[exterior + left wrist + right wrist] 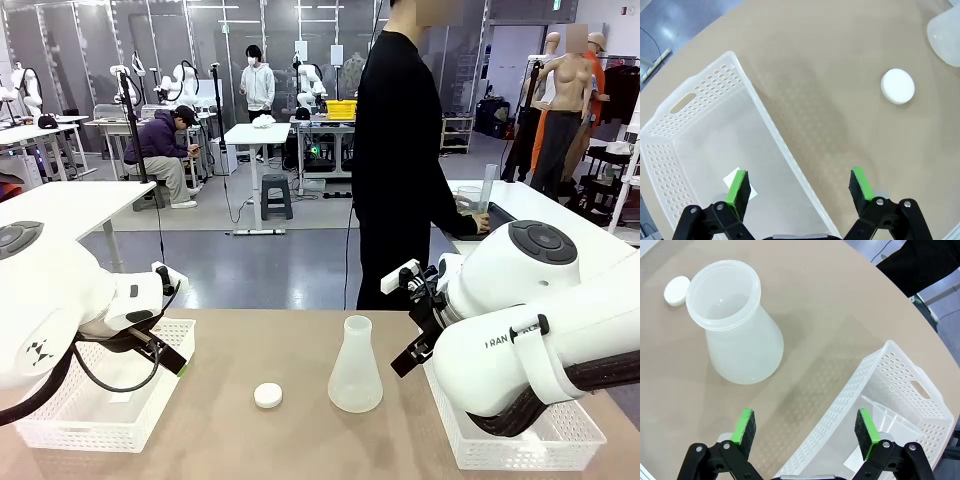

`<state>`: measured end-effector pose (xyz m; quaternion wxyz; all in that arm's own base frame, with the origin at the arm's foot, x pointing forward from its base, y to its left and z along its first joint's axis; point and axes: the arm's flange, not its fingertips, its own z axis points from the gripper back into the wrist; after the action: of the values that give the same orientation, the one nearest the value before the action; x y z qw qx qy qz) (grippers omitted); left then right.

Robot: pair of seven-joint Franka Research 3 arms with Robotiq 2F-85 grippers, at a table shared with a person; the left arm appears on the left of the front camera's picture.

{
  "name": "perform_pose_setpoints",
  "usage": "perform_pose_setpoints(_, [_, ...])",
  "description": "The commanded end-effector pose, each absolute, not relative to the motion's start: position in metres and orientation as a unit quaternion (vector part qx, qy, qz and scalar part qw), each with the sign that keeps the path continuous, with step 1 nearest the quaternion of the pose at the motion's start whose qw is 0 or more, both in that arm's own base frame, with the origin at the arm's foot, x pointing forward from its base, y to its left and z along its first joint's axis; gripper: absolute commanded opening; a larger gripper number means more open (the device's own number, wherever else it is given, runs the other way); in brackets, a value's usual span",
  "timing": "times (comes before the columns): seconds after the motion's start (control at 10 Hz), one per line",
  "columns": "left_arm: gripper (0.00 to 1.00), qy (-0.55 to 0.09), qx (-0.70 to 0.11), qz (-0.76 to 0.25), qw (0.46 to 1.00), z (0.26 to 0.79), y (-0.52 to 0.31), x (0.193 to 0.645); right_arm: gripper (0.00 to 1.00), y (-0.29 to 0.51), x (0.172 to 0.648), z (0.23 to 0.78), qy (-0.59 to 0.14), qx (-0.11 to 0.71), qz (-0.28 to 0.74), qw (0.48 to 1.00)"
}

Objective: Prepare the solutions needed for the experiment.
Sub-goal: Pick up the Plastic Funnel and insert it into the Big flask.

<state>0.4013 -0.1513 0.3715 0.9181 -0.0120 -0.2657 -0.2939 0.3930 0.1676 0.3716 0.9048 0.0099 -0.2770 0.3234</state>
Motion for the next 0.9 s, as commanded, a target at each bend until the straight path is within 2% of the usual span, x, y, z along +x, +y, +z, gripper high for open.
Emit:
perform_pose_setpoints(0.0, [1.0, -0.266, -0.012, -0.293, 0.918, 0.372, -0.151, 0.402, 1.0, 0.167, 0.393, 0.372, -0.277, 0.011, 0.322, 0.905])
perform_pose_setpoints(0.4, [1.0, -0.266, -0.012, -0.294, 0.918, 0.372, -0.151, 0.401, 1.0, 0.168, 0.393, 0.372, -0.277, 0.01, 0.323, 0.905])
perform_pose_setpoints(0.8, [1.0, -0.316, -0.008, -0.293, 0.902, 0.437, -0.142, 0.389, 1.0, 0.157, 0.376, 0.468, -0.373, -0.007, 0.282, 0.884])
